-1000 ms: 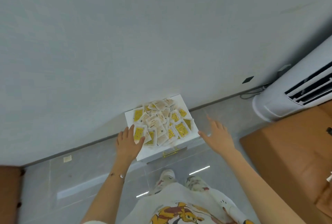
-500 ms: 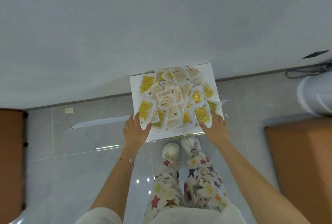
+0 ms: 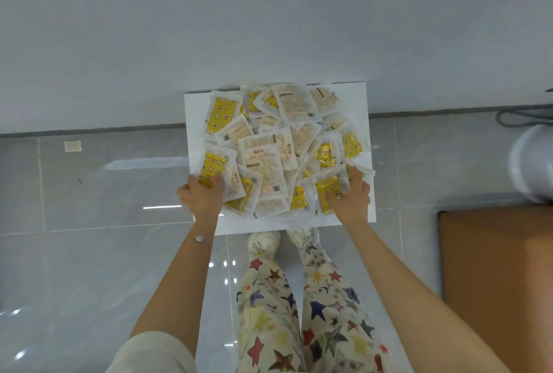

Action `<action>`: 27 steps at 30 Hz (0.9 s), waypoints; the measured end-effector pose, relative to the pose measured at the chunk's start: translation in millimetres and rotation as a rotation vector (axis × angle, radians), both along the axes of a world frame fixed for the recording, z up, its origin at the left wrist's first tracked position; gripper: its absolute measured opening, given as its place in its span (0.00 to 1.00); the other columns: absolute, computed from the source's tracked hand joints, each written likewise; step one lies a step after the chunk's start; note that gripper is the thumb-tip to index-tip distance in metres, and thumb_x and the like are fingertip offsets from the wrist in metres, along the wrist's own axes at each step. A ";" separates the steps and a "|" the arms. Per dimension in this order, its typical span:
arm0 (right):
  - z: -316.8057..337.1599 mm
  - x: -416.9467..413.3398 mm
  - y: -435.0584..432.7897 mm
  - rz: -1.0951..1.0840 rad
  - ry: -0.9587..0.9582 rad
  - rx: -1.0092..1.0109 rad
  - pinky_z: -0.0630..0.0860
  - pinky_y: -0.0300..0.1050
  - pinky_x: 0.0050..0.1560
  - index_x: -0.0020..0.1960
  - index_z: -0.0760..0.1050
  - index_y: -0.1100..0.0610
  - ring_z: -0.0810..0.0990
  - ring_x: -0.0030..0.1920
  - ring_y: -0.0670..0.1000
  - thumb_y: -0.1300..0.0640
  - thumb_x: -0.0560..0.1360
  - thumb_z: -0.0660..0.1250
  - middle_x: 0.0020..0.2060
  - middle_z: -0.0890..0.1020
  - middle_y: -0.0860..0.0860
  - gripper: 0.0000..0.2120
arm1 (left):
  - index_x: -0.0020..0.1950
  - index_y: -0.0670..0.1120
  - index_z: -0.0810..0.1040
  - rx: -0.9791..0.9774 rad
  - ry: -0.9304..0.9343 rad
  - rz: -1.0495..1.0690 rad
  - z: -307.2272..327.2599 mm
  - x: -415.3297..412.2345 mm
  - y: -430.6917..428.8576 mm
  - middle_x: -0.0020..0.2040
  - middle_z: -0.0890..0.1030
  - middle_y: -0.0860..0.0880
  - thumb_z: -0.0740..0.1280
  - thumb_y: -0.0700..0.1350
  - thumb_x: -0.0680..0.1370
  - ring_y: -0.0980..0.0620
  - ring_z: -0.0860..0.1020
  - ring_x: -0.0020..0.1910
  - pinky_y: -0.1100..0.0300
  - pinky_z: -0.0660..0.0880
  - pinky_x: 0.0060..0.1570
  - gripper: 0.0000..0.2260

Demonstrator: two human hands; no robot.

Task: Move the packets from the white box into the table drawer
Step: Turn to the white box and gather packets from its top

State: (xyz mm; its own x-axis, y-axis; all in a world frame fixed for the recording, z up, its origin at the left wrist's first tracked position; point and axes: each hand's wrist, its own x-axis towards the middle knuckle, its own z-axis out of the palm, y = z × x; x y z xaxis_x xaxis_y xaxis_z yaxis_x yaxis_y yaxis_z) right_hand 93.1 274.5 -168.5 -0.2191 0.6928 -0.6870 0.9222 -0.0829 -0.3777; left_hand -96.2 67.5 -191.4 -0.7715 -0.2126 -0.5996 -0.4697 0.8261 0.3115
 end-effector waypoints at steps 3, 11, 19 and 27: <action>-5.0 -5.1 2.6 -0.089 0.023 -0.035 0.73 0.55 0.59 0.77 0.52 0.51 0.70 0.63 0.61 0.57 0.72 0.73 0.70 0.60 0.59 0.41 | 0.69 0.40 0.65 0.043 0.018 0.087 -5.4 -0.6 -0.1 0.68 0.62 0.37 0.72 0.53 0.74 0.38 0.64 0.67 0.48 0.66 0.66 0.30; -9.6 -23.5 10.0 -0.116 0.088 -0.034 0.78 0.57 0.55 0.74 0.59 0.52 0.78 0.50 0.54 0.58 0.76 0.66 0.50 0.77 0.53 0.30 | 0.67 0.44 0.63 0.172 -0.080 0.233 -10.6 -1.9 -3.7 0.65 0.70 0.39 0.78 0.54 0.67 0.40 0.72 0.62 0.44 0.73 0.60 0.37; -10.1 -27.2 25.3 -0.158 0.090 0.050 0.73 0.40 0.52 0.63 0.75 0.57 0.78 0.51 0.50 0.59 0.76 0.67 0.49 0.79 0.49 0.16 | 0.55 0.44 0.73 0.310 -0.104 0.253 0.2 -0.5 -12.5 0.53 0.80 0.45 0.77 0.47 0.70 0.45 0.79 0.52 0.51 0.78 0.52 0.20; 2.8 -26.3 31.1 -0.109 0.199 0.074 0.74 0.45 0.46 0.40 0.75 0.53 0.78 0.42 0.51 0.52 0.73 0.69 0.37 0.78 0.47 0.07 | 0.55 0.45 0.69 0.505 -0.001 0.253 33.6 11.1 -18.0 0.46 0.77 0.51 0.68 0.37 0.76 0.54 0.78 0.43 0.61 0.76 0.39 0.12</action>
State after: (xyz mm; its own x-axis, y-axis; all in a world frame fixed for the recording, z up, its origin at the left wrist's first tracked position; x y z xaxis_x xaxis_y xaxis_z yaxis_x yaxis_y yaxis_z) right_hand 66.7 305.6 -165.7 -0.2664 0.7663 -0.5846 0.8163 -0.1431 -0.5596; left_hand -85.0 49.5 -157.8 -0.7331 -0.0775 -0.6756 -0.6344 0.4359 0.6384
